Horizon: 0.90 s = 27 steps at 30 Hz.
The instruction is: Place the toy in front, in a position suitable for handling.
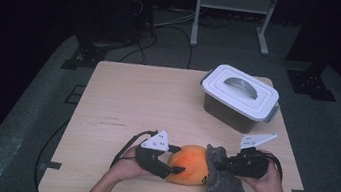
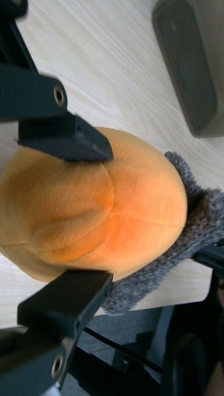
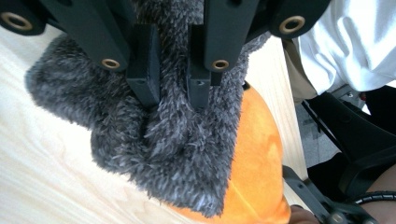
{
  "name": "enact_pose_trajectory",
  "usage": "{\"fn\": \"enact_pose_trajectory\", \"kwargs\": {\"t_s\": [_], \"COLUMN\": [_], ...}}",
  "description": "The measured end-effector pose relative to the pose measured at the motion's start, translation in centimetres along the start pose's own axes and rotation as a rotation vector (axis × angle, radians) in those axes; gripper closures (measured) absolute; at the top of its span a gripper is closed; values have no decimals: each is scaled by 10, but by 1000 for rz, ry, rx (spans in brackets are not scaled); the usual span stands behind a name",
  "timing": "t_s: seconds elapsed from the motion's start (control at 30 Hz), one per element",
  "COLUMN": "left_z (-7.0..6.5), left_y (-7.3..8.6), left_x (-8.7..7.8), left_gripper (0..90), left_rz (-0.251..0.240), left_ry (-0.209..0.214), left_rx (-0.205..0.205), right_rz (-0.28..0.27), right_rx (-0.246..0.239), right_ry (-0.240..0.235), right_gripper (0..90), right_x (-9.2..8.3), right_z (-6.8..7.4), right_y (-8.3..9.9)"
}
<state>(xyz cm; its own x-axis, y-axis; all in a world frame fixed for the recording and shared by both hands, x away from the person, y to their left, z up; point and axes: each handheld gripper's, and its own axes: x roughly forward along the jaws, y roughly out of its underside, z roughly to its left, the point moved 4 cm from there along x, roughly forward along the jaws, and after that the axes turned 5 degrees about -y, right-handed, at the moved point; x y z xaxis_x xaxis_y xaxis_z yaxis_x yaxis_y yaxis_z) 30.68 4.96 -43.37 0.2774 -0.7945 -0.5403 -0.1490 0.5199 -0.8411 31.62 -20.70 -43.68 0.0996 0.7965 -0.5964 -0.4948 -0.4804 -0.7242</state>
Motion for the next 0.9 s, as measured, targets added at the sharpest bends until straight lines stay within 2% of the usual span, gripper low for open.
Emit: {"fn": "enact_pose_trajectory", "kwargs": {"t_s": [0.17,0.2,0.3,0.4,0.43,0.47,0.5,0.53,0.57,0.6,0.63,0.67,0.73,0.83,0.9], "left_z": [-6,-7,-8,-3,-2,-2,-1,-3,-3,-5,-6,-7,-6,-7,-13], "left_y": [0,-1,-2,-3,-3,-3,0,0,0,0,-2,-2,-2,-3,-6], "left_x": [2,2,2,3,4,4,6,7,7,7,5,4,3,2,4], "left_gripper": [389,382,329,197,172,166,181,232,266,266,355,375,394,407,410], "left_rz": [-10,-12,1,28,33,33,34,29,29,23,16,15,11,-1,-7], "left_ry": [28,34,47,-2,-2,-2,26,38,38,33,19,14,15,17,25], "left_rx": [39,48,48,9,-3,-3,-24,-10,-10,8,38,42,42,52,87], "right_rz": [-60,-74,-48,-6,5,5,17,23,29,29,34,40,59,18,-2], "right_rx": [-34,-65,-82,-75,-75,-75,-84,-86,-87,-87,-77,-73,-54,-47,-70], "right_ry": [-2,-1,5,-11,-31,-31,-28,-26,-27,-27,-33,-30,-12,-19,-16], "right_gripper": [771,770,770,769,769,769,769,769,769,770,771,771,771,772,772], "right_x": [-9,-10,-4,5,6,6,5,5,4,4,2,0,-3,-11,-12], "right_z": [9,17,21,21,21,21,24,24,24,24,21,18,13,14,20], "right_y": [-12,-20,-23,-18,-16,-16,-15,-14,-13,-13,-11,-9,-5,-7,-13]}}
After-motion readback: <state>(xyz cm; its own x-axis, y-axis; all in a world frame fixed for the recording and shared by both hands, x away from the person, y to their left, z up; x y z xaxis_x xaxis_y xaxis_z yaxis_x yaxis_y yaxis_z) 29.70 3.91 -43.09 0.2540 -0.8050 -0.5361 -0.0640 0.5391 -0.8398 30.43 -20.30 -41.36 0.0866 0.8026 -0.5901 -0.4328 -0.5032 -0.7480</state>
